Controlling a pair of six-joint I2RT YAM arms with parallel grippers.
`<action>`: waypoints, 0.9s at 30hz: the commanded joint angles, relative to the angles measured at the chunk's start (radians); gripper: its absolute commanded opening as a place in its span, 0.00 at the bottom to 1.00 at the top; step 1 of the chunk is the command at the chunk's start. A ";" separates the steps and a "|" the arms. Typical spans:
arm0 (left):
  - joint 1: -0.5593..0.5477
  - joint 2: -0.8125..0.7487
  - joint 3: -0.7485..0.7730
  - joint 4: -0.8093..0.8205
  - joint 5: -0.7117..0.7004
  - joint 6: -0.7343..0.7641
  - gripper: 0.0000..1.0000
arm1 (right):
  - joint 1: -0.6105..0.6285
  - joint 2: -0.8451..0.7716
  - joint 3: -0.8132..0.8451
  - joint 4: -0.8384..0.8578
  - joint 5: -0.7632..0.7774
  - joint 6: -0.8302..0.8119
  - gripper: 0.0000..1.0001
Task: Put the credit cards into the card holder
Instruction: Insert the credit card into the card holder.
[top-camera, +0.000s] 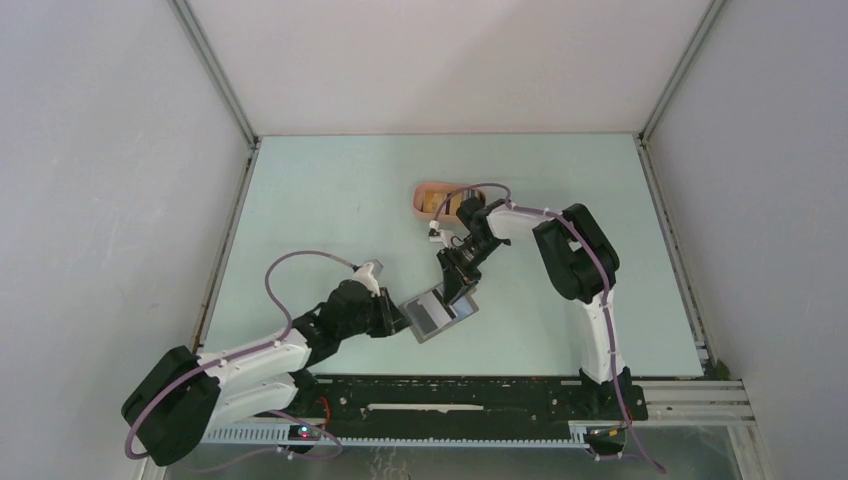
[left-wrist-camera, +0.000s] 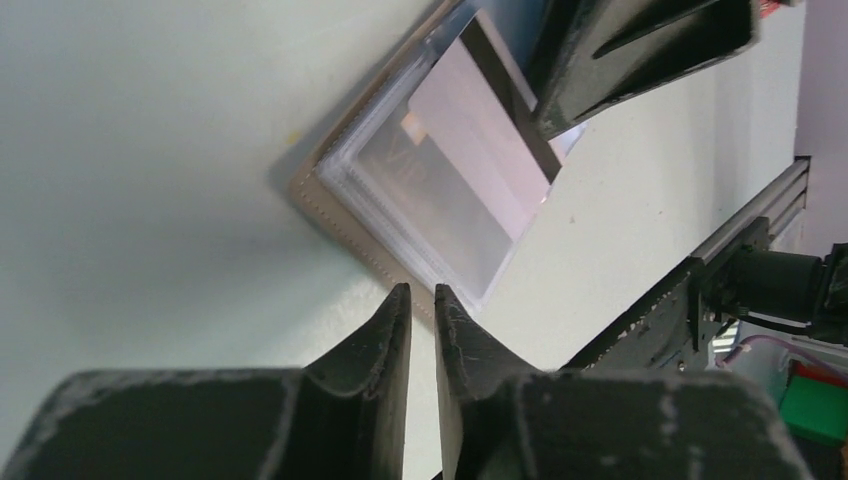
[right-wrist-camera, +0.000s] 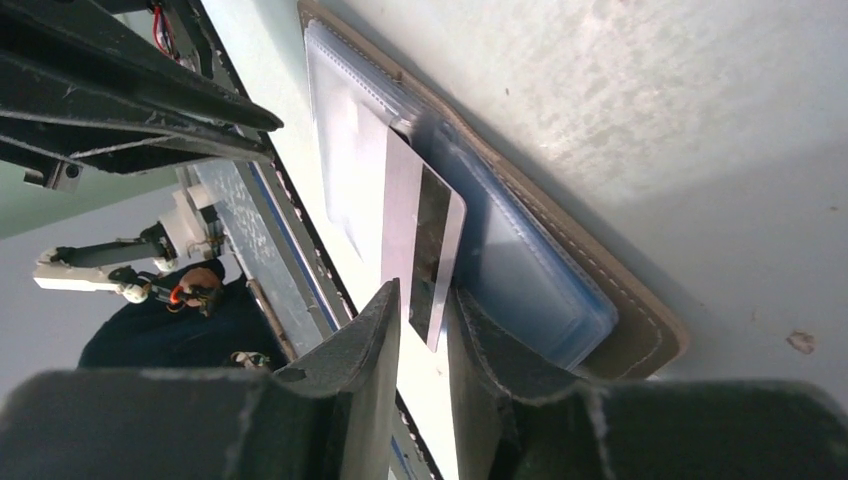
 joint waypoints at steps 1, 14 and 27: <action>-0.004 -0.003 0.030 -0.053 -0.031 0.019 0.17 | 0.025 -0.066 0.021 -0.014 0.057 -0.041 0.33; -0.004 0.140 0.071 -0.004 0.007 0.031 0.12 | 0.089 -0.093 0.030 -0.017 0.144 -0.049 0.36; -0.005 0.222 0.081 0.092 0.036 0.018 0.12 | 0.193 -0.105 0.047 -0.013 0.207 -0.034 0.39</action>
